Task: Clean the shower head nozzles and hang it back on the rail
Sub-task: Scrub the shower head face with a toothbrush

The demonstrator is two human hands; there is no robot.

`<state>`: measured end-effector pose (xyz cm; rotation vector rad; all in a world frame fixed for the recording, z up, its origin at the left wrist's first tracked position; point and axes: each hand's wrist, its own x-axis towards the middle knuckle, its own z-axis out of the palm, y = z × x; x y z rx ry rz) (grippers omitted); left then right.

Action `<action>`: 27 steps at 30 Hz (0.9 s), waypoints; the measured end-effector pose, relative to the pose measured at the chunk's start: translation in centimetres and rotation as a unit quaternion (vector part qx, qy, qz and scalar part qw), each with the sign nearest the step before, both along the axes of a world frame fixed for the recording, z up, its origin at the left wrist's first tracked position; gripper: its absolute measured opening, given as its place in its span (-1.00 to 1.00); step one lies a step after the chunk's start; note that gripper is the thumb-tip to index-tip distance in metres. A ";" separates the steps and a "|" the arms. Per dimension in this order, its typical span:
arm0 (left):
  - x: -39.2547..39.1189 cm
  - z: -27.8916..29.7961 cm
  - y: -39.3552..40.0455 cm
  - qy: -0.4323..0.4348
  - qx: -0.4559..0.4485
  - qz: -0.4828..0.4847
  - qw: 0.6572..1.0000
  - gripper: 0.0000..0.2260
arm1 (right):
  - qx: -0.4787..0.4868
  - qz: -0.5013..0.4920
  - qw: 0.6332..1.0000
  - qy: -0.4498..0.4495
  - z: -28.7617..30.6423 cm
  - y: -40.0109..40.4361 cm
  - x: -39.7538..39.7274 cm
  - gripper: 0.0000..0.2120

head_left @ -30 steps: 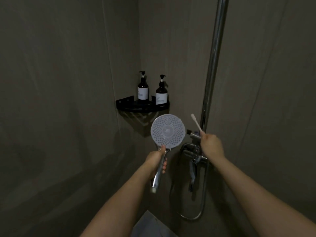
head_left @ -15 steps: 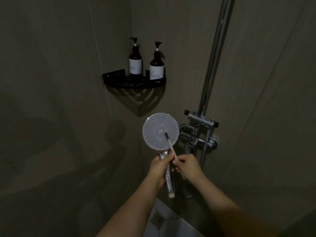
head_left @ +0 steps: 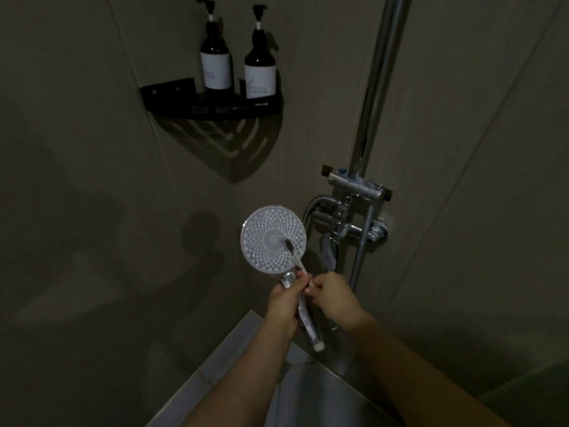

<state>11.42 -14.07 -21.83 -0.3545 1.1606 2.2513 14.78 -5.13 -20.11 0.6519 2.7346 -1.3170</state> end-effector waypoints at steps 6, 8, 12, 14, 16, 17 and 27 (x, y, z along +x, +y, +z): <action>-1.3 -0.9 1.4 -0.012 0.016 -0.010 1.000 -0.91 | 0.037 0.010 0.999 -0.020 0.3 1.2 -1.0 -0.83; -1.8 -1.2 1.6 -0.013 0.020 -0.008 1.000 -0.88 | 0.063 0.022 0.997 -0.027 0.4 1.4 -1.2 -0.82; -2.7 -1.5 1.8 -0.010 0.017 0.001 1.000 -0.84 | 0.062 -0.008 0.998 0.011 1.3 2.4 -2.6 -0.88; -3.0 -1.8 1.6 -0.007 0.012 0.005 1.000 -0.84 | -0.042 -0.132 0.988 0.072 2.3 3.0 -3.7 -0.89; -3.3 -2.4 1.4 -0.009 0.013 0.001 1.000 -0.83 | -0.143 -0.263 0.946 0.123 3.1 4.1 -5.2 -0.74; -3.4 -2.7 1.2 -0.010 0.016 -0.003 1.000 -0.83 | -0.174 -0.301 0.929 0.128 3.6 4.6 -5.9 -0.71; -4.0 -3.9 0.7 -0.019 0.023 -0.032 0.999 -0.84 | -0.734 -0.292 0.555 0.260 4.3 5.9 -9.0 -0.84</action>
